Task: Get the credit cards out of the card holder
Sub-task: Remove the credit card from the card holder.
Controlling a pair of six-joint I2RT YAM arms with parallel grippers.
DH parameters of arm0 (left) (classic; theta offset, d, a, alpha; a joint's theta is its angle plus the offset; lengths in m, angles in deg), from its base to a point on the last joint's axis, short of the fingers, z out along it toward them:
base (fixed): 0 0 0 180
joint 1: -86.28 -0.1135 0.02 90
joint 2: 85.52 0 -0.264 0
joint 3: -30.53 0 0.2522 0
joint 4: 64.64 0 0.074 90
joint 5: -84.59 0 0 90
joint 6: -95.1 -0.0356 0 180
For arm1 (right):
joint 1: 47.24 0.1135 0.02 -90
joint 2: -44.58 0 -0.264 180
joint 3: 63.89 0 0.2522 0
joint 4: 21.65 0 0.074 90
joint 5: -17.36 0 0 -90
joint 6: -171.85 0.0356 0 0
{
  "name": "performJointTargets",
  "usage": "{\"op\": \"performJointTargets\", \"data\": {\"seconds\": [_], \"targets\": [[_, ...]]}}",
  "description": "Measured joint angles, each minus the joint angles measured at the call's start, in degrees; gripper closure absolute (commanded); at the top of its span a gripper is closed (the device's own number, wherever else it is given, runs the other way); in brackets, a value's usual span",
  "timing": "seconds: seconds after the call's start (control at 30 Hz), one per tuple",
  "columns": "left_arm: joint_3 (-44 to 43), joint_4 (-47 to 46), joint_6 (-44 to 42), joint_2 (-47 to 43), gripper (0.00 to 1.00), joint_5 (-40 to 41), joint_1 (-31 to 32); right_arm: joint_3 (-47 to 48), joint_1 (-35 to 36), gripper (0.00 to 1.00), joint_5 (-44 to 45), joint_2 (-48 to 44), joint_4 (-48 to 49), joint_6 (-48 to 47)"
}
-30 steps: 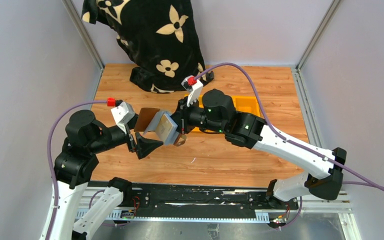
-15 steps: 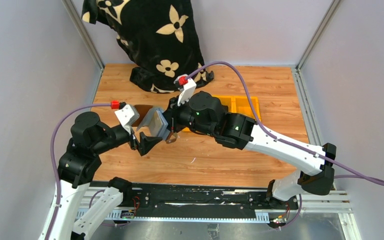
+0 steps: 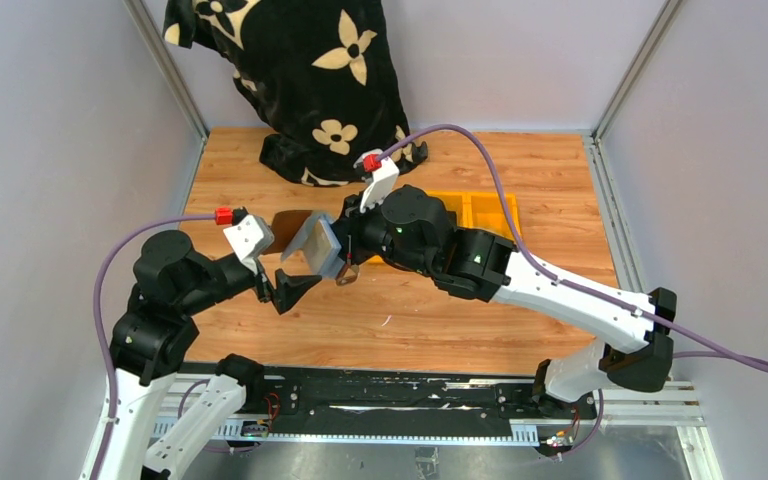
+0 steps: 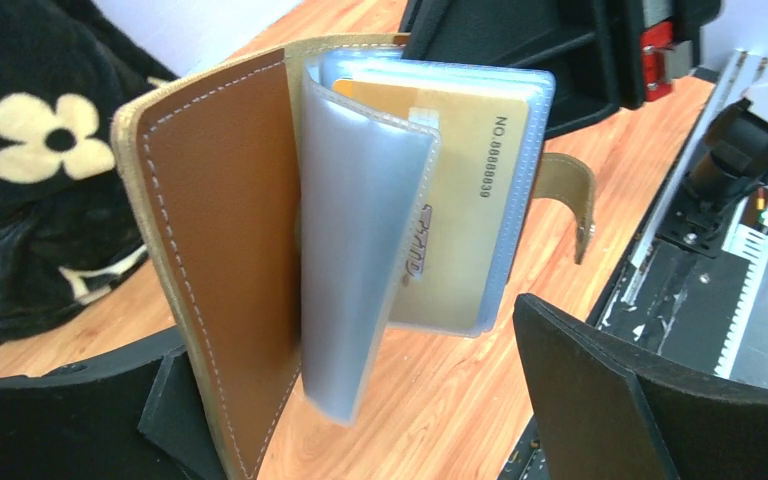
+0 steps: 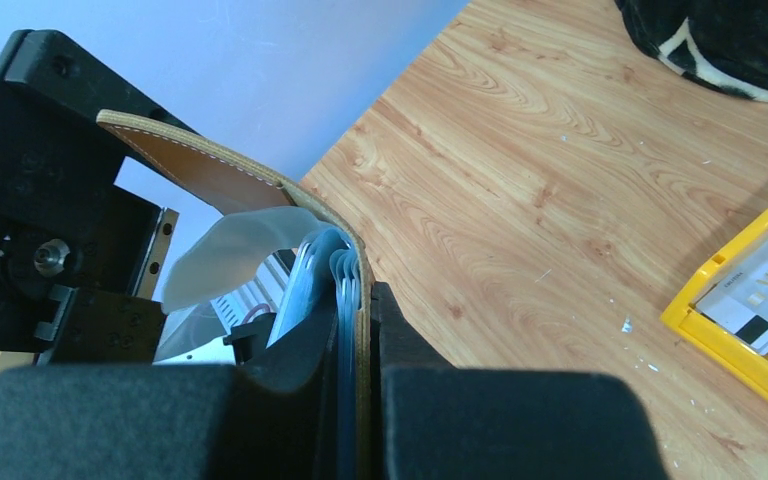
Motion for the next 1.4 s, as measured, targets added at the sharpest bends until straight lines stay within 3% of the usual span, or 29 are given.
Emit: {"op": "performJointTargets", "data": {"seconds": [0.17,0.33,0.53,1.07,1.4], "targets": [[-1.38,0.39,-0.09,-0.04,0.07,-2.47,0.00,-0.68,0.04,1.00,0.28,-1.53,-0.17,-0.33],[-1.95,0.44,-0.22,0.04,0.02,-1.92,0.00,-0.68,0.04,1.00,0.48,-2.23,-0.11,-0.33],[-1.95,0.42,0.44,0.63,0.04,-2.71,0.00,-0.63,0.07,1.00,0.48,-1.77,-0.52,-0.28],[-0.22,-0.90,0.63,1.99,0.09,2.38,1.03,0.68,0.59,1.00,1.68,0.63,-0.63,-0.28],[0.22,-4.11,0.70,0.92,0.31,10.34,1.81,1.03,0.63,1.00,2.60,1.03,-0.50,-0.28]]}}
